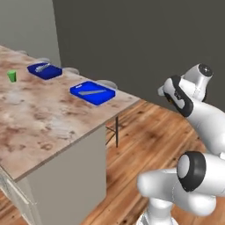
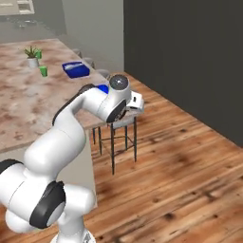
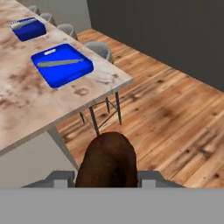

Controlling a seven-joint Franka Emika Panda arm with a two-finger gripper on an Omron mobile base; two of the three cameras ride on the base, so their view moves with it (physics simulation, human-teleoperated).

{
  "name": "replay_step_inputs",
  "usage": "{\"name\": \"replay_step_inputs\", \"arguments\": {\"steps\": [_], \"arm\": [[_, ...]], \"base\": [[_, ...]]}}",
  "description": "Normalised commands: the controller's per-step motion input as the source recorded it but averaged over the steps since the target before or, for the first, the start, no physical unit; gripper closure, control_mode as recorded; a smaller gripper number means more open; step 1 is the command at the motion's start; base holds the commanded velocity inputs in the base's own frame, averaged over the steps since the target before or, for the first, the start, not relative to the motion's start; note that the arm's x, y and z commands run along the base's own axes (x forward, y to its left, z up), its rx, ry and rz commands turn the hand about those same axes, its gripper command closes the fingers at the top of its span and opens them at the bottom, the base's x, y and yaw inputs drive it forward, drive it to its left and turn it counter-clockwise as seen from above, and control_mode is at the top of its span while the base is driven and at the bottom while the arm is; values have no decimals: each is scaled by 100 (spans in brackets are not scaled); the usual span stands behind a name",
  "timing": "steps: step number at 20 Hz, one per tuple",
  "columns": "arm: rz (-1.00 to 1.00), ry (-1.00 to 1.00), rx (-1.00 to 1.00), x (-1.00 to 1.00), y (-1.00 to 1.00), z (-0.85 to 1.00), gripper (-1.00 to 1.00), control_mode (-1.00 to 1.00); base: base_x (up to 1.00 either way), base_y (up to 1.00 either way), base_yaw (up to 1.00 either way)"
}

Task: Gather the eggplant and sweet potato from the fridge and place them on a tray on the dining counter. Then gather the steak and chicken drumstick from the fridge and place them on the other tray.

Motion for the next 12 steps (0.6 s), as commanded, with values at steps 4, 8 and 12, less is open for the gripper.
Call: {"name": "replay_step_inputs", "arguments": {"steps": [4,8,12], "arm": [[0,0,0,0,0,0,100,100],[0,0,0,0,0,0,100,100],[0,0,0,0,0,0,100,100]], "base": [[73,-100,30],[71,-100,33],[71,-54,24]]}}
